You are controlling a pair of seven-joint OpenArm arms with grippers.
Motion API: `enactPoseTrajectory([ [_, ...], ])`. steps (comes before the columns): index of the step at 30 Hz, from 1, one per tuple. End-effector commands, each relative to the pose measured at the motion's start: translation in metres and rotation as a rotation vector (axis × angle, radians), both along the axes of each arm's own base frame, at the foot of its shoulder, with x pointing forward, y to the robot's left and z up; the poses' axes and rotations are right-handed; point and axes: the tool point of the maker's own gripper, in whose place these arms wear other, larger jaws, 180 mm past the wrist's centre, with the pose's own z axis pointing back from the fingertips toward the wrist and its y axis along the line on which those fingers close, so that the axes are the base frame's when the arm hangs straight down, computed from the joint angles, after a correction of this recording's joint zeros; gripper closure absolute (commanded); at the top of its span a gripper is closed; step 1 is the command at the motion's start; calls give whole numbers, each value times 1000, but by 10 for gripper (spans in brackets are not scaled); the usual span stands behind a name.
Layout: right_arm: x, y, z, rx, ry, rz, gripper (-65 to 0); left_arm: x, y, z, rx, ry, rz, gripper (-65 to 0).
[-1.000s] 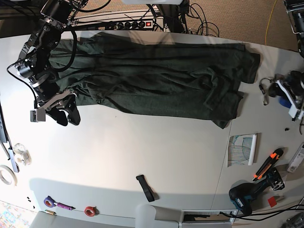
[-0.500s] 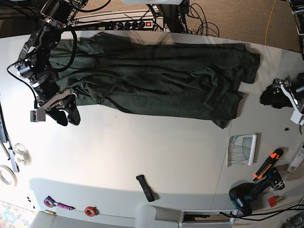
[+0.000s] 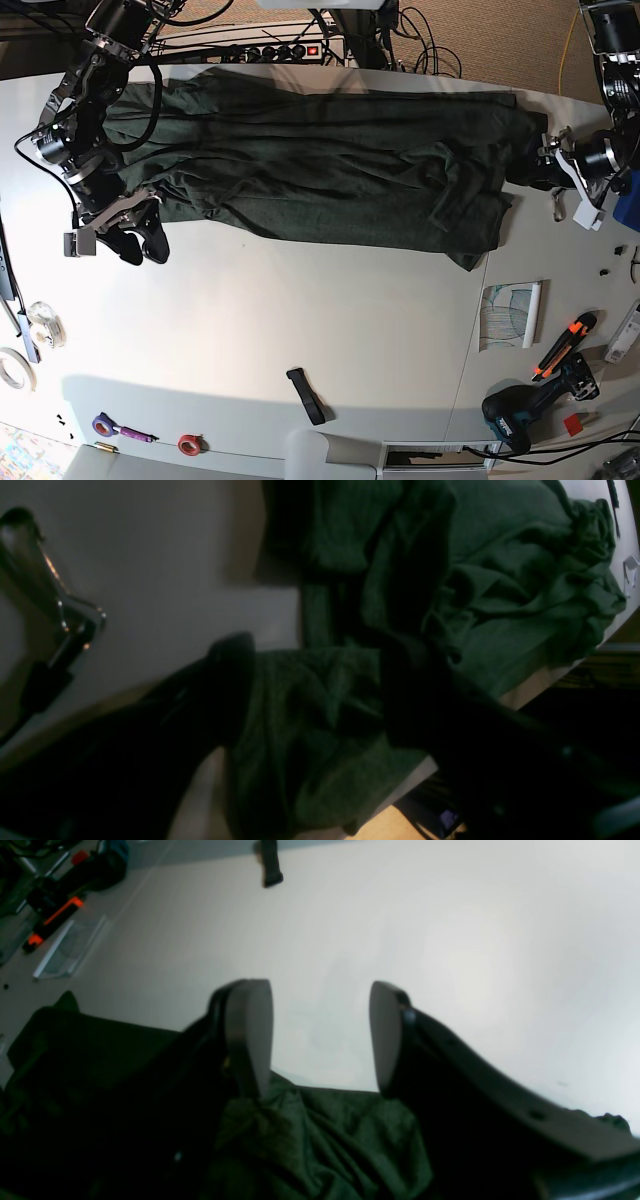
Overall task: Layout the t-shirt on the table in an organized manner, then fold the t-shirt properly
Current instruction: 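Move the left gripper to the shirt's other end and grasp it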
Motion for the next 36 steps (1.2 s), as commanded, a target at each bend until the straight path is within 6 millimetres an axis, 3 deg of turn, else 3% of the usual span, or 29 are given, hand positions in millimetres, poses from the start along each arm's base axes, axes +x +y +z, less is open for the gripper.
enactPoseTrajectory([
  [1, 5, -1, 19, 2, -67, 10, -307, 6, 5, 11, 2, -39, 6, -429],
  [11, 5, 0, 19, 2, -67, 10, -307, 9, 8, -11, 68, -5, 100, -442],
  [22, 4, 0, 18, 0, -61, 12, -307, 13, -1, -1, 6, -50, 78, -442],
  [26, 4, 0, 17, -1, -58, 12, -307, 16, 11, 7, 6, -86, 119, -442],
  [32, 4, 0, 17, 0, -58, 12, -307, 17, 46, 20, 20, -120, 231, -442],
  [36, 4, 0, 17, 0, -58, 12, -307, 2, 47, 11, 17, -82, 236, -442],
])
